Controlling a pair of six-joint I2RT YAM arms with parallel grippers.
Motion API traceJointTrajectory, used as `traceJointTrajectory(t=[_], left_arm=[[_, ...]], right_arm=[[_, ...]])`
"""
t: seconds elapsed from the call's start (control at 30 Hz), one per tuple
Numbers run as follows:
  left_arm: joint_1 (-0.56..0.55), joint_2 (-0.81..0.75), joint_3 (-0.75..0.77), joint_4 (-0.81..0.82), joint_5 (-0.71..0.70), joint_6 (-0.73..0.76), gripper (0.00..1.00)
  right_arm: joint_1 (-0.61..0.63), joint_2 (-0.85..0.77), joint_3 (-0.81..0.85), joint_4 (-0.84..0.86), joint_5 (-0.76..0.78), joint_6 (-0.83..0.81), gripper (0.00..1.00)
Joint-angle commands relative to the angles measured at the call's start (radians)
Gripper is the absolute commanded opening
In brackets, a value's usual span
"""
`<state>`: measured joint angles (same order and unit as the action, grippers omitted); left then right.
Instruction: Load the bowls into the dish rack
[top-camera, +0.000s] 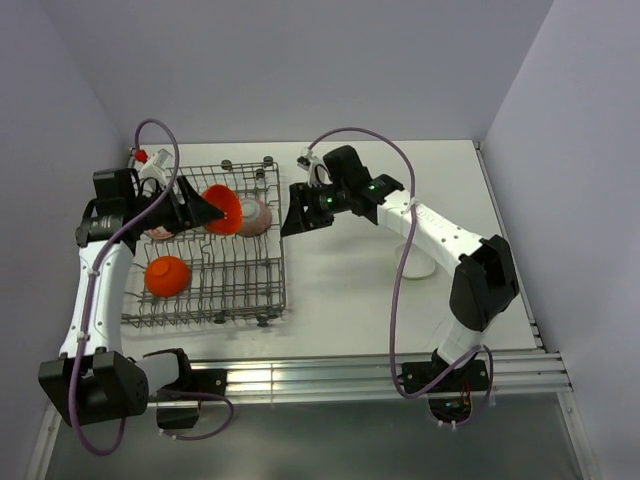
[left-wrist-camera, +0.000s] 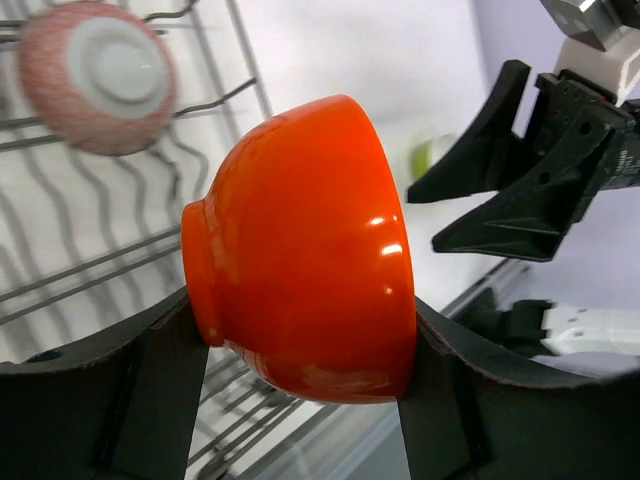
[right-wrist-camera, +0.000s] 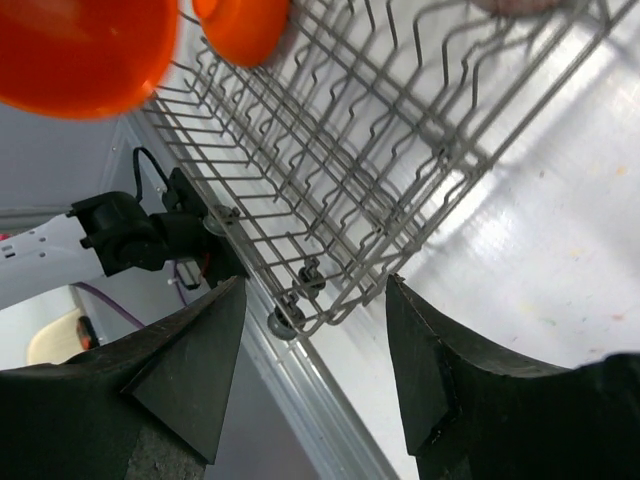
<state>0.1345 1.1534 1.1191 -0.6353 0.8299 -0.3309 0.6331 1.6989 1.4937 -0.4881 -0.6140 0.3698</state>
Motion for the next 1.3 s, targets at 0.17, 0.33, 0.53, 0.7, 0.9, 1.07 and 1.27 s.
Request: traceJointTrajectory(t=[0.17, 0.33, 0.53, 0.7, 0.9, 1.07, 1.27], left_arm=[[0.034, 0.100, 0.186, -0.285, -0.132, 0.447, 0.00], [0.034, 0.097, 0.199, -0.320, -0.236, 0.575, 0.00], [0.031, 0.078, 0.176, -0.313, -0.343, 0.690, 0.00], [0.022, 0.069, 0.116, -0.282, -0.409, 0.728, 0.00], [-0.042, 0.051, 0.048, -0.245, -0.534, 0.753, 0.00], [-0.125, 0.042, 0.002, -0.205, -0.666, 0.754, 0.00], [-0.226, 0.029, -0.051, -0.158, -0.825, 0.757, 0.00]], right_arm=[[-0.001, 0.100, -0.059, 0.100, -0.041, 0.124, 0.62], [0.000, 0.166, -0.049, 0.114, -0.061, 0.161, 0.57], [0.000, 0.228, -0.046, 0.121, -0.075, 0.193, 0.53], [0.005, 0.251, -0.046, 0.132, -0.087, 0.213, 0.46], [0.011, 0.274, -0.050, 0.140, -0.098, 0.228, 0.38], [0.017, 0.285, -0.058, 0.140, -0.096, 0.238, 0.33], [0.017, 0.295, -0.056, 0.138, -0.105, 0.242, 0.19]])
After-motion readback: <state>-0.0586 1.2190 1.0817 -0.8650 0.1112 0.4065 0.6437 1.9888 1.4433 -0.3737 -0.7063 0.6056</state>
